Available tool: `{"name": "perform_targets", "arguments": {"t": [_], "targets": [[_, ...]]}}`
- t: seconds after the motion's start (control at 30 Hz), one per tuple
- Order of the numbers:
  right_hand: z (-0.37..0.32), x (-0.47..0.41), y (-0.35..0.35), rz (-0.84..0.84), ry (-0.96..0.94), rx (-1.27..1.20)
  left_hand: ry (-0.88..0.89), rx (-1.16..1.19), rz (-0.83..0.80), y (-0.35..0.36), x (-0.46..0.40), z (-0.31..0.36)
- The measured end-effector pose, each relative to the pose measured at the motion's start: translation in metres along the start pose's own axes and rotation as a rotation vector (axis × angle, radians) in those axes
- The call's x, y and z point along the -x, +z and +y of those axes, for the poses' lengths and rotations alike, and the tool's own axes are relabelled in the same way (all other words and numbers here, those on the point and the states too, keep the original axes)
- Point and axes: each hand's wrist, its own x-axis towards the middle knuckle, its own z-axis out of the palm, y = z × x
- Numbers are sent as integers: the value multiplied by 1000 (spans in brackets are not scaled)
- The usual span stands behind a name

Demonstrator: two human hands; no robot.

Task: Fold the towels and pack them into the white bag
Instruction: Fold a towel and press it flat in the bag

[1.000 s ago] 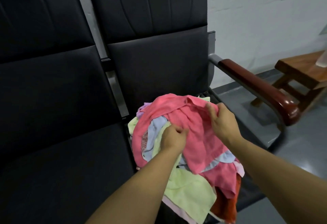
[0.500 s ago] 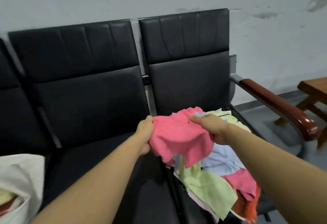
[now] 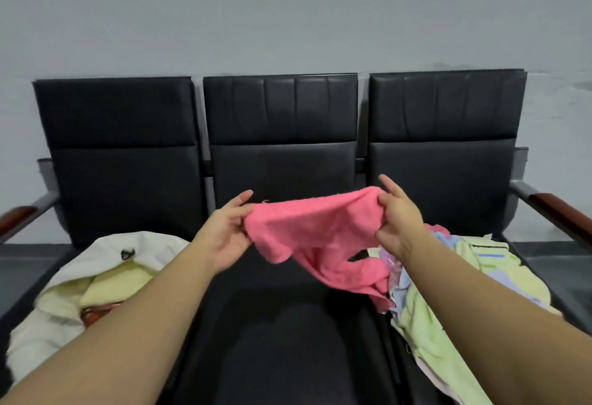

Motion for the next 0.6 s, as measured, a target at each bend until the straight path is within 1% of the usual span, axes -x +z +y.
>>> {"name": "perform_targets", "arguments": {"t": [0.07, 0.23, 0.37, 0.47, 0.5, 0.53, 0.6], "targets": [[7, 7, 2, -34, -17, -6, 10, -39, 8, -17, 11, 7], [27, 25, -4, -54, -23, 196, 35, -100, 57, -48, 22, 0], [48, 33, -15, -31, 33, 320, -15, -38, 116, -59, 25, -28], [64, 41, -37, -44, 111, 312, -48, 51, 213, -63, 26, -61], [72, 46, -46, -26, 155, 308, -70, 64, 237, -67, 28, -74], [83, 50, -58, 21, 200, 310, -111, 57, 272, -74, 27, -91], [106, 56, -85, 96, 314, 300, -251, 9, 338, -86, 32, -124]]}}
